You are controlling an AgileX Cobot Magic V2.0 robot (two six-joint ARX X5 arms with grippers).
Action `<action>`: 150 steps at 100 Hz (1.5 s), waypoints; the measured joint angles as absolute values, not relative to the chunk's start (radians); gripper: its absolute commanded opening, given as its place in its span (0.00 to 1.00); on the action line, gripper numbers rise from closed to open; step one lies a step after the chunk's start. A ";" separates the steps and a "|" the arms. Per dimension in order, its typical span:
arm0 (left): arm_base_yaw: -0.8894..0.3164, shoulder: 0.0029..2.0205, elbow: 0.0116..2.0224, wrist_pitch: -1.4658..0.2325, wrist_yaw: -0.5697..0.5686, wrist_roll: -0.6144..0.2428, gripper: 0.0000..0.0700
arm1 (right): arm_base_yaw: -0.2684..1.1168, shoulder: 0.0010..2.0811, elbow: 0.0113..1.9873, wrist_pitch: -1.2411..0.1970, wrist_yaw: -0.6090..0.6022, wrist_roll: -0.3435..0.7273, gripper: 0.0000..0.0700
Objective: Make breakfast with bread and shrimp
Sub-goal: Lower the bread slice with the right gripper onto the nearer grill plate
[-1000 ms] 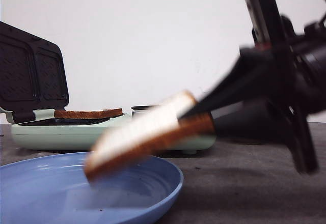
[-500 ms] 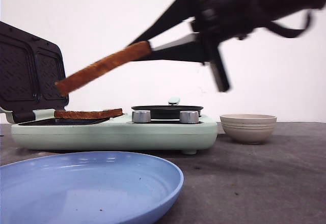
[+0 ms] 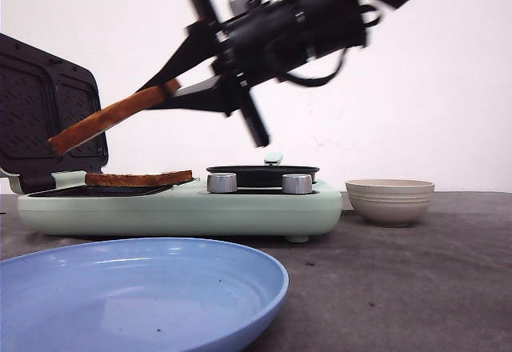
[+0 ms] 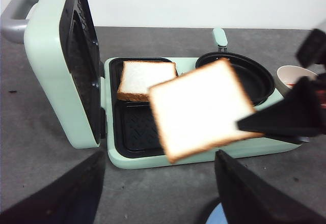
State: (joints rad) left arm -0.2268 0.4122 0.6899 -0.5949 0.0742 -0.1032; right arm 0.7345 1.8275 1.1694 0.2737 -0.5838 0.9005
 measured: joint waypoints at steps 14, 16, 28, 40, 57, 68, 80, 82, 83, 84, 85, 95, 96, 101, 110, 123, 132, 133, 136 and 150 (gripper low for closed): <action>-0.227 0.412 0.690 -0.595 0.074 -0.103 0.50 | 0.765 1.881 1.269 0.212 -0.515 0.883 0.00; -0.227 0.412 0.690 -0.595 0.074 -0.104 0.50 | 0.769 1.887 1.282 0.198 -0.501 0.876 0.00; -0.227 0.412 0.690 -0.595 0.074 -0.103 0.50 | 0.789 1.911 1.354 0.114 -0.440 0.827 0.00; -0.227 0.412 0.690 -0.595 0.074 -0.103 0.50 | 0.801 1.924 1.398 0.046 -0.377 0.777 0.00; -0.227 0.412 0.690 -0.595 0.074 -0.103 0.50 | 0.803 1.929 1.398 0.012 -0.339 0.747 0.00; -0.227 0.412 0.690 -0.595 0.074 -0.103 0.50 | 0.802 1.935 1.398 0.009 -0.335 0.739 0.00; -0.227 0.412 0.690 -0.595 0.074 -0.104 0.50 | 0.803 1.945 1.398 0.010 -0.326 0.739 0.00; -0.227 0.412 0.690 -0.595 0.074 -0.103 0.50 | 0.803 1.946 1.398 0.010 -0.324 0.740 0.00; -0.227 0.412 0.690 -0.595 0.074 -0.103 0.50 | 0.803 1.948 1.398 0.010 -0.322 0.740 0.00; -0.227 0.412 0.690 -0.595 0.074 -0.103 0.50 | 0.803 1.948 1.398 0.011 -0.321 0.740 0.00; -0.227 0.412 0.690 -0.595 0.074 -0.103 0.50 | 0.804 1.949 1.398 0.012 -0.320 0.740 0.00; -0.227 0.412 0.690 -0.595 0.074 -0.103 0.50 | 0.805 1.958 1.398 0.029 -0.318 0.748 0.00; -0.227 0.412 0.690 -0.595 0.074 -0.103 0.50 | 0.805 1.959 1.398 0.030 -0.317 0.749 0.00; -0.227 0.412 0.690 -0.595 0.074 -0.103 0.50 | 0.806 1.960 1.398 0.034 -0.316 0.755 0.00; -0.227 0.412 0.690 -0.595 0.074 -0.103 0.50 | 0.809 1.961 1.398 0.048 -0.313 0.764 0.00; -0.227 0.412 0.690 -0.595 0.074 -0.103 0.50 | 0.811 1.969 1.398 0.056 -0.299 0.769 0.00; -0.227 0.412 0.690 -0.595 0.074 -0.103 0.50 | 0.812 1.980 1.398 0.058 -0.294 0.774 0.00; -0.227 0.412 0.690 -0.595 0.074 -0.103 0.50 | 0.812 1.981 1.398 0.059 -0.294 0.775 0.00; -0.227 0.412 0.690 -0.595 0.074 -0.103 0.50 | 0.812 1.985 1.398 0.063 -0.293 0.775 0.00; -0.227 0.412 0.690 -0.595 0.074 -0.103 0.50 | 0.817 1.993 1.398 0.064 -0.283 0.775 0.03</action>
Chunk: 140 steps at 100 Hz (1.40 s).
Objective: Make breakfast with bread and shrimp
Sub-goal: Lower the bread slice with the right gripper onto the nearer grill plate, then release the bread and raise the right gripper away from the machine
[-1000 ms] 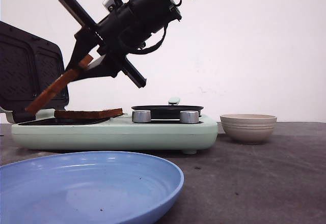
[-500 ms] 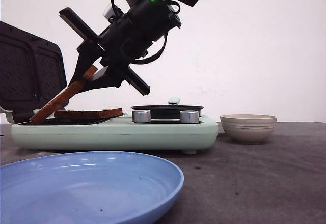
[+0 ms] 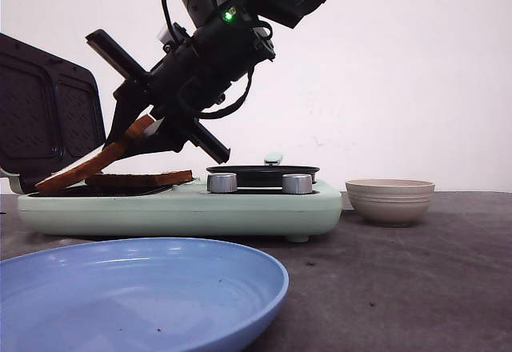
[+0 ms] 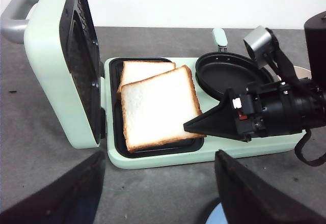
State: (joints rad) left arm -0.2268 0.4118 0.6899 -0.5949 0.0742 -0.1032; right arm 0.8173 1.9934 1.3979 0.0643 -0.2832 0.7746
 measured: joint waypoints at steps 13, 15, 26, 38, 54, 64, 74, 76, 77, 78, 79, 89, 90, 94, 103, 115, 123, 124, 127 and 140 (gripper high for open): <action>-0.227 0.412 0.690 -0.595 0.074 -0.103 0.50 | 0.826 1.993 1.398 0.064 -0.242 0.763 0.44; -0.227 0.412 0.690 -0.595 0.074 -0.103 0.50 | 0.828 1.993 1.398 0.064 -0.236 0.763 0.45; -0.227 0.412 0.690 -0.595 0.074 -0.103 0.50 | 0.830 1.993 1.398 0.057 -0.231 0.756 0.46; -0.227 0.412 0.690 -0.595 0.074 -0.103 0.50 | 0.832 1.993 1.398 0.047 -0.206 0.725 0.51; -0.227 0.412 0.690 -0.595 0.074 -0.103 0.50 | 0.836 1.993 1.398 0.012 -0.187 0.701 0.53; -0.227 0.412 0.690 -0.595 0.074 -0.103 0.50 | 0.837 1.993 1.398 -0.013 -0.186 0.683 0.61; -0.227 0.412 0.690 -0.595 0.074 -0.103 0.50 | 0.837 1.993 1.398 -0.026 -0.186 0.673 0.61; -0.227 0.412 0.690 -0.595 0.074 -0.103 0.50 | 0.837 1.993 1.398 -0.028 -0.186 0.669 0.61; -0.227 0.412 0.690 -0.595 0.074 -0.103 0.50 | 0.837 1.993 1.398 -0.028 -0.186 0.669 0.61; -0.227 0.412 0.690 -0.595 0.074 -0.103 0.50 | 0.837 1.993 1.398 -0.028 -0.186 0.668 0.61; -0.227 0.412 0.690 -0.595 0.074 -0.103 0.50 | 0.837 1.993 1.398 -0.029 -0.186 0.666 0.61; -0.227 0.412 0.690 -0.595 0.074 -0.103 0.50 | 0.837 1.993 1.398 -0.037 -0.186 0.657 0.61; -0.227 0.412 0.690 -0.595 0.074 -0.103 0.50 | 0.837 1.993 1.398 -0.037 -0.186 0.656 0.61; -0.227 0.412 0.690 -0.595 0.074 -0.103 0.50 | 0.837 1.993 1.398 -0.039 -0.186 0.653 0.61; -0.227 0.412 0.690 -0.595 0.074 -0.103 0.50 | 0.837 1.993 1.406 -0.061 -0.186 0.641 0.61; -0.227 0.412 0.690 -0.595 0.074 -0.103 0.50 | 0.837 1.994 1.450 -0.111 -0.186 0.607 0.61; -0.227 0.412 0.690 -0.595 0.074 -0.103 0.50 | 0.837 1.994 1.496 -0.158 -0.186 0.580 0.61; -0.227 0.412 0.690 -0.595 0.074 -0.103 0.50 | 0.837 1.994 1.502 -0.164 -0.186 0.576 0.61; -0.227 0.412 0.690 -0.595 0.074 -0.103 0.50 | 0.837 1.994 1.520 -0.184 -0.185 0.564 0.61; -0.227 0.412 0.690 -0.595 0.074 -0.103 0.50 | 0.837 1.992 1.589 -0.265 -0.166 0.502 0.61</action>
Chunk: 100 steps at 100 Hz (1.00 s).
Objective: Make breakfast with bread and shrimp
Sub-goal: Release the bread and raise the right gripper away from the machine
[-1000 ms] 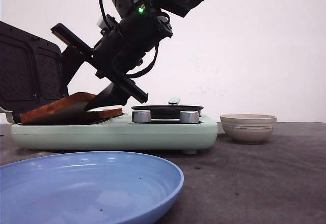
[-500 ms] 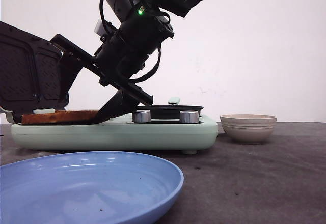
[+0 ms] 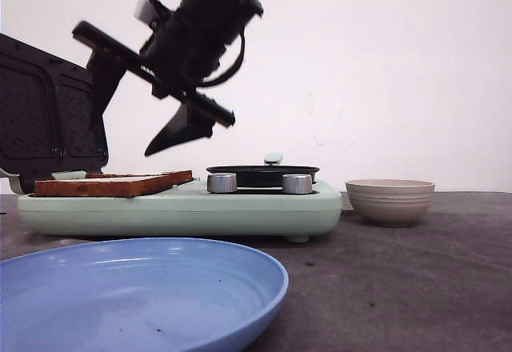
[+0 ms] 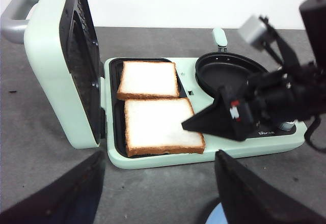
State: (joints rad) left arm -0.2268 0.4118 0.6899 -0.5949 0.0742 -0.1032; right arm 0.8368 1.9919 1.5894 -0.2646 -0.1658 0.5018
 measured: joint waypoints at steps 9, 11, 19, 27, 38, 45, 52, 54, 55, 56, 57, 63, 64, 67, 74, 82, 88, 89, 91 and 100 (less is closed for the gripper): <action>-0.227 0.412 0.690 -0.595 0.073 -0.103 0.50 | 0.832 1.971 1.602 -0.313 -0.128 0.450 0.61; -0.227 0.412 0.690 -0.595 0.073 -0.103 0.50 | 0.829 1.964 1.602 -0.325 -0.119 0.438 0.61; -0.227 0.412 0.690 -0.596 0.072 -0.103 0.50 | 0.817 1.929 1.602 -0.368 -0.088 0.385 0.61; -0.227 0.412 0.690 -0.599 0.064 -0.103 0.50 | 0.797 1.883 1.602 -0.421 -0.062 0.332 0.61; -0.227 0.412 0.690 -0.602 0.049 -0.101 0.50 | 0.748 1.813 1.602 -0.485 -0.028 0.265 0.61; -0.227 0.412 0.690 -0.602 0.039 -0.096 0.50 | 0.715 1.771 1.602 -0.519 -0.025 0.227 0.61; -0.227 0.412 0.690 -0.603 0.024 -0.090 0.50 | 0.678 1.729 1.602 -0.553 -0.011 0.189 0.61; -0.227 0.412 0.690 -0.602 0.023 -0.088 0.50 | 0.668 1.717 1.602 -0.561 -0.007 0.180 0.61; -0.227 0.412 0.690 -0.602 0.023 -0.086 0.50 | 0.663 1.711 1.602 -0.565 -0.006 0.176 0.61; -0.227 0.412 0.690 -0.602 0.023 -0.085 0.50 | 0.659 1.705 1.602 -0.569 -0.006 0.172 0.61; -0.227 0.412 0.690 -0.602 0.023 -0.084 0.50 | 0.655 1.699 1.602 -0.572 -0.006 0.168 0.61; -0.227 0.412 0.690 -0.602 0.022 -0.075 0.50 | 0.633 1.660 1.602 -0.594 -0.007 0.149 0.61; -0.227 0.412 0.690 -0.602 0.022 -0.074 0.50 | 0.630 1.654 1.602 -0.596 -0.008 0.147 0.61; -0.227 0.412 0.690 -0.602 0.022 -0.070 0.50 | 0.619 1.634 1.602 -0.601 -0.013 0.141 0.61; -0.227 0.412 0.690 -0.602 0.022 -0.067 0.50 | 0.593 1.584 1.590 -0.599 -0.027 0.133 0.61; -0.227 0.412 0.690 -0.602 0.021 -0.066 0.50 | 0.569 1.510 1.539 -0.583 -0.027 0.130 0.60; -0.227 0.412 0.690 -0.602 0.021 -0.066 0.50 | 0.558 1.448 1.473 -0.546 -0.025 0.127 0.59; -0.227 0.412 0.690 -0.602 0.021 -0.066 0.50 | 0.556 1.437 1.460 -0.538 -0.026 0.127 0.59; -0.227 0.412 0.690 -0.602 0.021 -0.066 0.50 | 0.554 1.415 1.433 -0.523 -0.026 0.127 0.58; -0.227 0.412 0.690 -0.602 0.021 -0.066 0.50 | 0.554 1.308 1.287 -0.439 -0.026 0.115 0.58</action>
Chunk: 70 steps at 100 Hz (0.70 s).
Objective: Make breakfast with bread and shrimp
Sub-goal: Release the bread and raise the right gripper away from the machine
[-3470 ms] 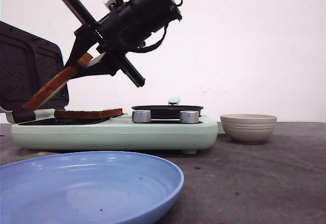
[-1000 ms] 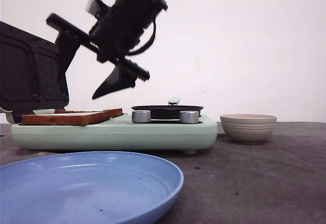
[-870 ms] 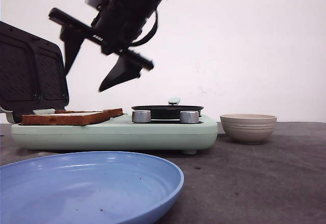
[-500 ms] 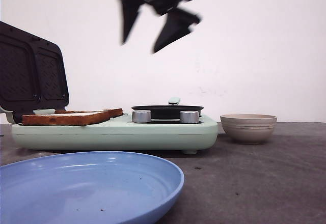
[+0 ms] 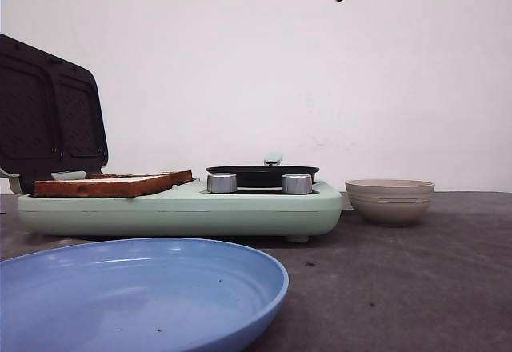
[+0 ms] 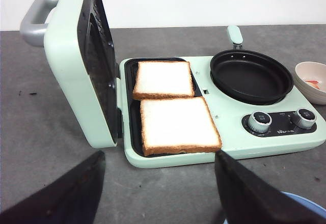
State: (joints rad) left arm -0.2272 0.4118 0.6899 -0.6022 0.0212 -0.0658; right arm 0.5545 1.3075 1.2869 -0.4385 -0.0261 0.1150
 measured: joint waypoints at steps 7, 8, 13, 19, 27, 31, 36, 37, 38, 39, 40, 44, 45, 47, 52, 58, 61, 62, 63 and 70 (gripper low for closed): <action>-0.227 0.412 0.690 -0.601 0.021 -0.066 0.50 | 0.554 1.215 1.161 -0.375 -0.027 0.107 0.57; -0.227 0.412 0.690 -0.601 0.021 -0.066 0.50 | 0.554 1.201 1.143 -0.367 -0.027 0.106 0.57; -0.227 0.412 0.690 -0.598 0.021 -0.066 0.50 | 0.555 1.133 1.057 -0.333 -0.027 0.102 0.57; -0.227 0.412 0.690 -0.594 0.021 -0.066 0.50 | 0.555 1.052 0.963 -0.300 -0.026 0.102 0.56; -0.227 0.412 0.690 -0.594 0.021 -0.066 0.50 | 0.555 0.952 0.855 -0.276 -0.027 0.108 0.54; -0.227 0.412 0.690 -0.595 0.021 -0.066 0.50 | 0.555 0.908 0.807 -0.271 -0.026 0.112 0.53; -0.227 0.412 0.690 -0.594 0.021 -0.067 0.50 | 0.555 0.861 0.750 -0.268 -0.025 0.122 0.53; -0.227 0.412 0.690 -0.594 0.021 -0.067 0.50 | 0.555 0.852 0.739 -0.265 -0.025 0.123 0.53; -0.227 0.412 0.690 -0.594 0.021 -0.067 0.50 | 0.555 0.844 0.728 -0.262 -0.025 0.126 0.53; -0.227 0.412 0.690 -0.594 0.021 -0.067 0.50 | 0.555 0.835 0.717 -0.259 -0.025 0.130 0.53; -0.227 0.412 0.690 -0.594 0.021 -0.067 0.50 | 0.555 0.827 0.705 -0.256 -0.025 0.132 0.53; -0.227 0.412 0.690 -0.595 0.021 -0.067 0.50 | 0.555 0.798 0.661 -0.242 -0.025 0.144 0.53; -0.227 0.412 0.690 -0.594 0.021 -0.067 0.50 | 0.555 0.791 0.650 -0.239 -0.026 0.147 0.53; -0.227 0.412 0.690 -0.595 0.021 -0.068 0.50 | 0.555 0.777 0.628 -0.233 -0.026 0.154 0.52; -0.227 0.412 0.690 -0.595 0.021 -0.070 0.50 | 0.555 0.746 0.577 -0.218 -0.026 0.169 0.53; -0.227 0.412 0.690 -0.595 0.021 -0.070 0.50 | 0.555 0.716 0.524 -0.201 -0.026 0.186 0.53; -0.227 0.412 0.690 -0.595 0.021 -0.070 0.50 | 0.555 0.703 0.501 -0.189 -0.026 0.192 0.53; -0.227 0.412 0.690 -0.595 0.021 -0.070 0.50 | 0.555 0.699 0.495 -0.186 -0.026 0.193 0.53; -0.227 0.412 0.690 -0.595 0.021 -0.070 0.50 | 0.555 0.695 0.488 -0.183 -0.026 0.195 0.53; -0.227 0.412 0.690 -0.596 0.021 -0.070 0.50 | 0.555 0.673 0.453 -0.166 -0.026 0.207 0.53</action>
